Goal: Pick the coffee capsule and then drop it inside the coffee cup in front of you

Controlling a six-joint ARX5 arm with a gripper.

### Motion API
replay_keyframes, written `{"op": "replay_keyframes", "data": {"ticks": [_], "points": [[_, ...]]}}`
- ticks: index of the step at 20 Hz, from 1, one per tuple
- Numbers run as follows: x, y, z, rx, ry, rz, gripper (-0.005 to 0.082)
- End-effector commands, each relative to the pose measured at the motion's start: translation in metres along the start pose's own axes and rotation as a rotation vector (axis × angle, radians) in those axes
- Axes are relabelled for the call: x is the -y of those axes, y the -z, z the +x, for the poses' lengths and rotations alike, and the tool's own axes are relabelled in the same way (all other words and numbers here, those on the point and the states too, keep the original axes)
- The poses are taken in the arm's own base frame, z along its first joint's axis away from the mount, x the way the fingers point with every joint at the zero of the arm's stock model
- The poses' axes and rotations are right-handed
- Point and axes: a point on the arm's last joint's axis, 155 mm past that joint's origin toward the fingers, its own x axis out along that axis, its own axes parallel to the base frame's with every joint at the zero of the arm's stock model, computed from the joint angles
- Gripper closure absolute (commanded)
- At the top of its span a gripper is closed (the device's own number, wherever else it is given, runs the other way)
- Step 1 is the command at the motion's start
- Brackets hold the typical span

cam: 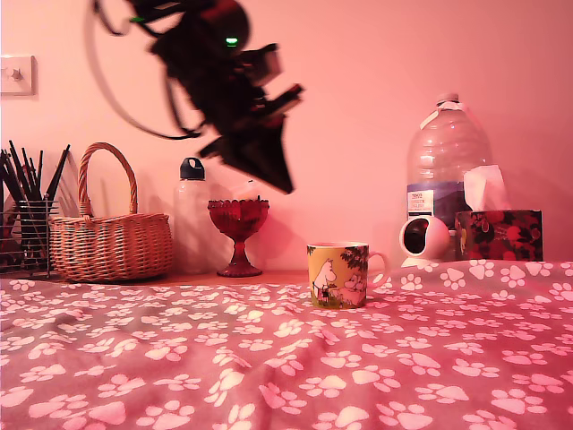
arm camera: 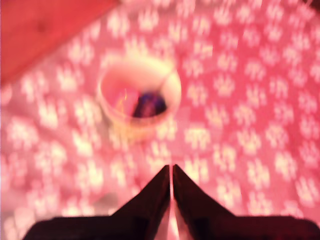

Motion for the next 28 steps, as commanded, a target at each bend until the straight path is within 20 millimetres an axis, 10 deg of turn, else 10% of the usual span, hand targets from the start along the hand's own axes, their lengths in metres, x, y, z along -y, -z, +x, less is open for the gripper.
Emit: {"op": "replay_keyframes", "data": {"ticks": [1, 16, 28], "points": [[-0.003, 0.004, -0.023, 0.051, -0.020, -0.023, 0.0793], [-0.063, 0.122, -0.096, 0.175, -0.189, -0.271, 0.0793], [-0.032, 0.177, -0.122, 0.204, -0.181, -0.328, 0.0793]]}}
